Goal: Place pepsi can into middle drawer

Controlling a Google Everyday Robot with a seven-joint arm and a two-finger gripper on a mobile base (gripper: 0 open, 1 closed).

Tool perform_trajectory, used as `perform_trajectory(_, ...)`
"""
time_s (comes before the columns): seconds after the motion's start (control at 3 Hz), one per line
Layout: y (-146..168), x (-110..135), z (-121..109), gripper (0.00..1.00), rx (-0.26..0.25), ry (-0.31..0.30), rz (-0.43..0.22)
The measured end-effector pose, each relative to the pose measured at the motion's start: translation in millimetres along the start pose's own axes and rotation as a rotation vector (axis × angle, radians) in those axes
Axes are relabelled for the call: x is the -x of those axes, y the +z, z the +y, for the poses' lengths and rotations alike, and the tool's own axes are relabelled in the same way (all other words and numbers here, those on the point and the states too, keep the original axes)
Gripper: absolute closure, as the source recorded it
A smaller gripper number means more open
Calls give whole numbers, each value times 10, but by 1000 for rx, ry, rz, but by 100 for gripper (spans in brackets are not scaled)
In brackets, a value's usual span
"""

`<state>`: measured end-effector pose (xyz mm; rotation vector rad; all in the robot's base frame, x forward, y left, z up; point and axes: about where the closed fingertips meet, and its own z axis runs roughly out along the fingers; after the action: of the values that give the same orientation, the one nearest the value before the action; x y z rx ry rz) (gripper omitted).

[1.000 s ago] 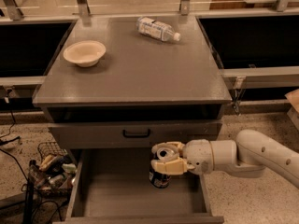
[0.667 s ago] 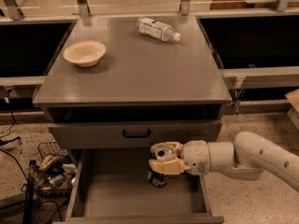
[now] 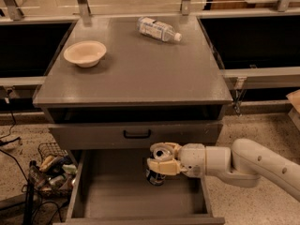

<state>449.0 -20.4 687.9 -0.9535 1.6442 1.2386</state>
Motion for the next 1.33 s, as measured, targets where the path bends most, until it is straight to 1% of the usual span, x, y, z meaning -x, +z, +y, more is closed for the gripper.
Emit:
perform_trajectory(0.33, 48, -56, -33, 100, -3, -6, 9)
perform_trajectory(0.67, 140, -231, -214, 100, -49, -16, 18)
perform_trajectory(1.0, 140, -231, -214, 100, -49, -16, 18)
perform_trajectory(1.33, 176, -491, -356, 100, -132, -25, 48)
